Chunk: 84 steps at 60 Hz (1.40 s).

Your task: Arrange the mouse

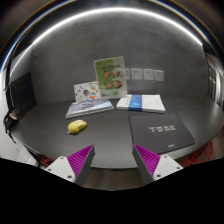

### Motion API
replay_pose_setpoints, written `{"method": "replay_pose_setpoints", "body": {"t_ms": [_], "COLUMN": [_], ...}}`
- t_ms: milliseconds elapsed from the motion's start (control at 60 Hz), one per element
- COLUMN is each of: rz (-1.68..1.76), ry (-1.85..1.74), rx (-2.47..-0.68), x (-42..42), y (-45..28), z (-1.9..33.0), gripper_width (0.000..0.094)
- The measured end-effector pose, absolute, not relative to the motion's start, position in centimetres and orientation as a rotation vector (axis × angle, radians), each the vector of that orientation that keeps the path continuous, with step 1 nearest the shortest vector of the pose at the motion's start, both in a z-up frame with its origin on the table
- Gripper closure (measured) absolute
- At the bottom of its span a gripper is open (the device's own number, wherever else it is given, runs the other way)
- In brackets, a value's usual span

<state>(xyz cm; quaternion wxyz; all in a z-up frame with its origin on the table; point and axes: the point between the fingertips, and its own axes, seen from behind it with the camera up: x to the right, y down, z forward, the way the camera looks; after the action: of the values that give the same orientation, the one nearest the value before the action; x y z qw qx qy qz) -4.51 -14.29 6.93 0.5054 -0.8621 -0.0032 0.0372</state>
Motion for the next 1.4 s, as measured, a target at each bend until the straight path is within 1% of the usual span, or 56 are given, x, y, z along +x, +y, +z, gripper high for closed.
{"method": "replay_pose_setpoints", "body": {"t_ms": [100, 217, 350, 467, 567, 650, 767, 883, 917, 950, 967, 1033, 1067, 1083, 1100, 1117, 1217, 1250, 1300, 1400], "rz": [0.148, 0.241, 0.357, 0.381, 0.31, 0.217, 0.162, 0.114, 0.101, 0.086, 0.08, 0.084, 0.08, 0.076, 0.075, 0.072, 0.096, 0.122, 0.146, 0.114], "ry": [-0.11, -0.245, -0.388, -0.436, -0.425, -0.369, -0.325, -0.228, -0.203, -0.18, -0.173, -0.164, -0.147, -0.145, -0.144, -0.14, -0.152, -0.162, -0.18, -0.184], "rx": [-2.079, -2.091, -2.116, -2.146, -2.179, -2.186, -2.186, -2.203, -2.199, -2.196, -2.196, -2.187, -2.192, -2.194, -2.195, -2.198, -2.202, -2.199, -2.148, -1.987], "x": [-6.9, -12.0, -19.2, -23.2, -24.4, -24.6, -25.4, -26.4, -26.6, -26.7, -26.7, -27.3, -27.3, -27.3, -27.3, -27.5, -28.2, -28.8, -29.4, -27.2], "y": [-13.4, -10.6, -8.8, -6.8, -3.8, -1.0, 2.2, 4.6, 5.2, 5.6, 5.7, 5.9, 5.9, 5.9, 5.9, 6.1, 5.7, 5.4, 5.2, 5.1], "z": [6.5, 5.2, 2.8, 1.0, -0.7, -0.9, -1.6, -1.6, -1.6, -1.6, -1.4, -1.5, -1.5, -1.5, -1.5, -1.5, -1.4, -0.9, 1.6, 10.2], "gripper_width": [0.0113, 0.0111, 0.0113, 0.0115, 0.0113, 0.0123, 0.01, 0.0109, 0.0124, 0.0169, 0.0134, 0.0416, 0.0411, 0.0447, 0.042, 0.0487, 0.054, 0.0541, 0.0552, 0.0552]}}
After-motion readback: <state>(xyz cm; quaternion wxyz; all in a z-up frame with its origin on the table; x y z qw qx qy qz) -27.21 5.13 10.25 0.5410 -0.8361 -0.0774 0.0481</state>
